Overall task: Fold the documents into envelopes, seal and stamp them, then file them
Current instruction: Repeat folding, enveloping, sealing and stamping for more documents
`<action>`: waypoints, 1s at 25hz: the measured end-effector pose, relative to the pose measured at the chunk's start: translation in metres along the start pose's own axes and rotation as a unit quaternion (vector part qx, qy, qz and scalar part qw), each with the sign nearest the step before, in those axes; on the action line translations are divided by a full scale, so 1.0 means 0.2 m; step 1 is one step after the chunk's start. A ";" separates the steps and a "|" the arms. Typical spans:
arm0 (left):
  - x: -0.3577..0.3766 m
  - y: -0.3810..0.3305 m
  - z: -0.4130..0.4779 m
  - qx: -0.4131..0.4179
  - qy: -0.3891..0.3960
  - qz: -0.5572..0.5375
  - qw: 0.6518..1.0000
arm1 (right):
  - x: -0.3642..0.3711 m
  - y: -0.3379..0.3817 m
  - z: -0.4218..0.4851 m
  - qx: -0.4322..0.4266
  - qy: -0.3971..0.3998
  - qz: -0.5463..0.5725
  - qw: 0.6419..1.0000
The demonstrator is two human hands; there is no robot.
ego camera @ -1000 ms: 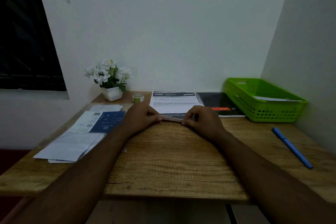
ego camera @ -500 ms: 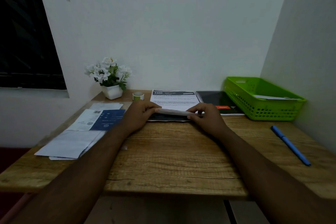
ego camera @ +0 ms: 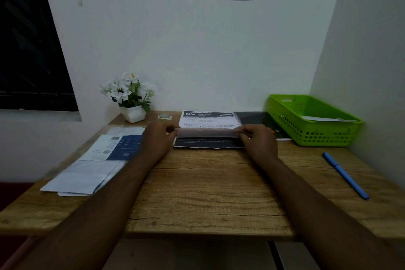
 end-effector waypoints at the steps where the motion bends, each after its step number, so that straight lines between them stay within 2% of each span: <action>1: -0.01 0.00 0.00 0.007 -0.009 0.006 1.000 | -0.01 0.01 0.00 -0.002 -0.013 0.017 1.000; 7: -0.05 -0.05 -0.02 0.034 -0.028 -0.043 0.998 | -0.01 -0.01 0.00 0.011 -0.021 0.051 0.998; 12: -0.05 -0.13 -0.05 0.078 -0.022 -0.086 0.993 | -0.09 -0.01 -0.03 0.007 -0.089 -0.101 0.991; 16: -0.09 -0.20 -0.08 0.112 -0.043 -0.104 0.987 | -0.17 0.04 -0.06 -0.024 -0.128 -0.043 0.991; 21: -0.14 -0.30 -0.19 0.089 -0.029 -0.135 0.986 | -0.28 0.07 -0.16 -0.090 -0.076 0.100 0.988; 25: -0.18 -0.37 -0.40 0.042 0.045 -0.128 0.990 | -0.43 0.03 -0.33 -0.118 -0.012 0.096 0.988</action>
Point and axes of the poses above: each hand's wrist, its own z-axis towards the middle knuckle, its own x-axis out of the palm, y = z × x, the point moved 7 cm from there along z, towards the middle knuckle, and after that the axes turned 13 degrees about -z, right-handed, at the moved point
